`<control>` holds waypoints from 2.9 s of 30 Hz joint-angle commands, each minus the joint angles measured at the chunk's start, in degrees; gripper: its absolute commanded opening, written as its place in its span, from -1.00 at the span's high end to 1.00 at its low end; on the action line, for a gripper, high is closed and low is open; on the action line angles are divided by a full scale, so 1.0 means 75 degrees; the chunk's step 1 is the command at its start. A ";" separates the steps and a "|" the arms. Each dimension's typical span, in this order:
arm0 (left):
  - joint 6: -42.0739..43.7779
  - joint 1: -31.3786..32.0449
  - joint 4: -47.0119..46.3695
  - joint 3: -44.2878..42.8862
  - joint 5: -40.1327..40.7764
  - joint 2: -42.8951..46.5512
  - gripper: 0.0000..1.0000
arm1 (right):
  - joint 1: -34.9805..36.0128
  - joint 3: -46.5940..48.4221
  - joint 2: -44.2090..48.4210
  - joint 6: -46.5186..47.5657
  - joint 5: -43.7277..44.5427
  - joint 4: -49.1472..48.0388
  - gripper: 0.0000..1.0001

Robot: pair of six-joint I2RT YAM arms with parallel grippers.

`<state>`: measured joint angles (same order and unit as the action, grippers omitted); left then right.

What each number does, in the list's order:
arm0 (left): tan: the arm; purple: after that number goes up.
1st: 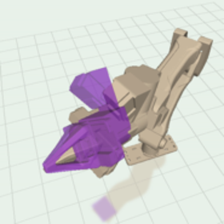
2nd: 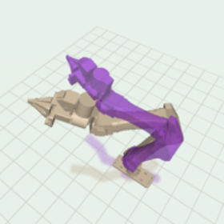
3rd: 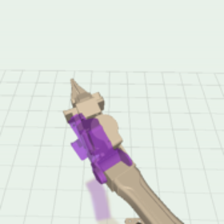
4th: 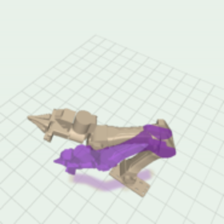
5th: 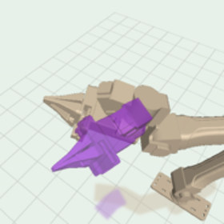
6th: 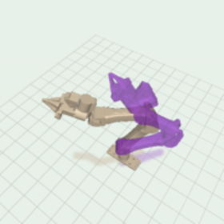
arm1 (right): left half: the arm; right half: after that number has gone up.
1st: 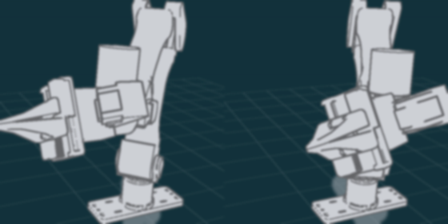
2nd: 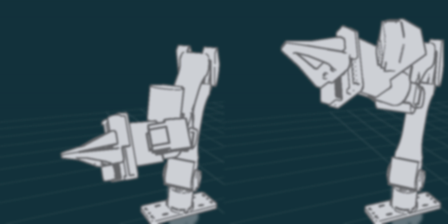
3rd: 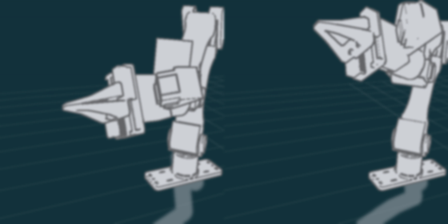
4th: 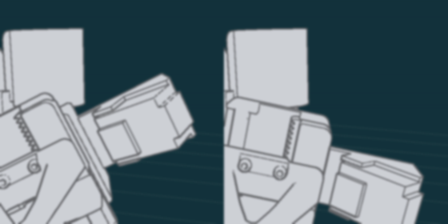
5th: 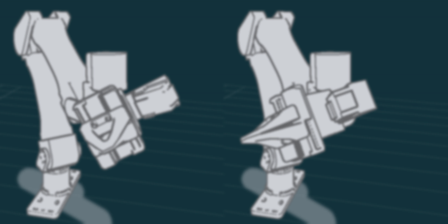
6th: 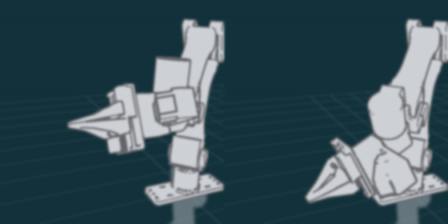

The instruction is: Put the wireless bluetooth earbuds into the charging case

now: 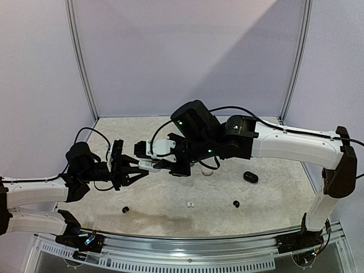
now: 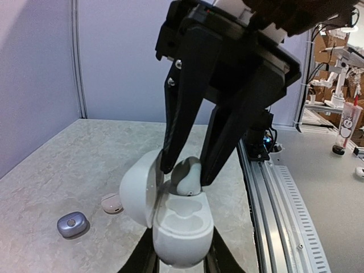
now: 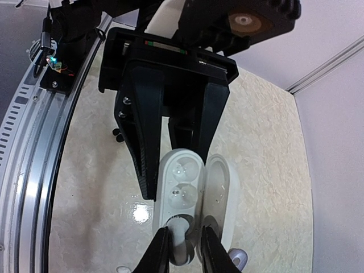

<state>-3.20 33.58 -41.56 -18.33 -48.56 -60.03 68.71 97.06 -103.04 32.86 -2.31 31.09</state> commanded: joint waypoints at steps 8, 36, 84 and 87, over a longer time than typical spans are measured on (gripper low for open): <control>0.0107 0.0093 -0.0416 -0.0014 -0.0206 0.0045 1.00 | -0.0150 -0.0204 0.0391 -0.0388 -0.0650 0.0030 0.57; 0.0171 0.0104 -0.0316 -0.0068 -0.0150 -0.0012 1.00 | -0.0207 -0.0244 0.0606 -0.0539 -0.0732 -0.0137 0.67; 0.0176 0.0114 -0.0387 -0.0064 -0.0097 -0.0116 1.00 | -0.0208 0.0158 0.0032 -0.0565 -0.0593 0.0336 0.84; 0.0239 0.0116 -0.0521 -0.0029 -0.0100 -0.0077 1.00 | -0.0207 0.0177 -0.0047 -0.0494 -0.0618 0.0428 0.90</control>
<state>-2.55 33.67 -42.96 -18.33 -48.82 -60.53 67.44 97.14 -101.89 28.73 -7.60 32.23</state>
